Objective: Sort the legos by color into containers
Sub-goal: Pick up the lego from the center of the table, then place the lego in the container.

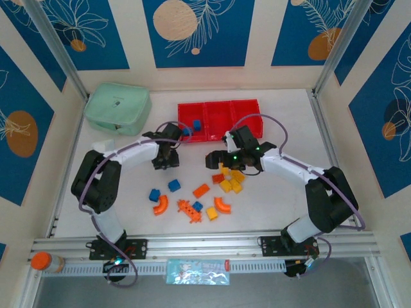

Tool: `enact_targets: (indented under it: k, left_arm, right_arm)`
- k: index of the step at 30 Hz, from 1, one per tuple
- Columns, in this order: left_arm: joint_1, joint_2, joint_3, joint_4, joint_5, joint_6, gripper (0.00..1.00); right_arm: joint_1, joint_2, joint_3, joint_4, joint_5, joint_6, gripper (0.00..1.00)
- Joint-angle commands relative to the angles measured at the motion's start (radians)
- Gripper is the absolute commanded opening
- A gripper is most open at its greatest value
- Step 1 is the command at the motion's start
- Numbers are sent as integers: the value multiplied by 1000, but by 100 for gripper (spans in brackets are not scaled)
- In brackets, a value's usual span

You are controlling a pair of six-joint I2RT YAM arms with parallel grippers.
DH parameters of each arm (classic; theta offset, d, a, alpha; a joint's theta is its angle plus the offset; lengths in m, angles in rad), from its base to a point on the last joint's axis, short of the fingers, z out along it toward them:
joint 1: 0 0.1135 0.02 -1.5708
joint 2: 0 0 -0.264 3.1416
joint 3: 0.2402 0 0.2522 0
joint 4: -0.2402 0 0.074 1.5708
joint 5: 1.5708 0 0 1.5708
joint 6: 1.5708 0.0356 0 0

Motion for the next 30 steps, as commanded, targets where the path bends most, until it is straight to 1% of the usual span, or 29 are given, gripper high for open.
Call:
enact_targets:
  k: [1, 6, 14, 19, 24, 26, 30]
  left_arm:
    - [-24, -42, 98, -38, 12, 38, 44]
    - [-26, 31, 270, -65, -5, 85, 44]
    - [-18, 296, 687, -164, -66, 181, 43]
    - [5, 439, 877, -198, -92, 203, 43]
    - [17, 541, 984, -173, -83, 238, 45]
    - [17, 574, 1025, -187, -87, 246, 48]
    - [17, 597, 1054, -188, -95, 252, 55]
  right_arm:
    - [-32, -48, 34, -33, -8, -33, 99]
    - [-83, -69, 43, -29, -15, -43, 99]
    - [-124, -71, 68, -24, -11, -43, 99]
    - [-144, -73, 54, -14, -9, -39, 99]
    - [-152, -68, 55, -13, -6, -52, 99]
    - [-155, -64, 61, -16, -2, -57, 99]
    - [-159, -63, 66, -17, -1, -60, 99]
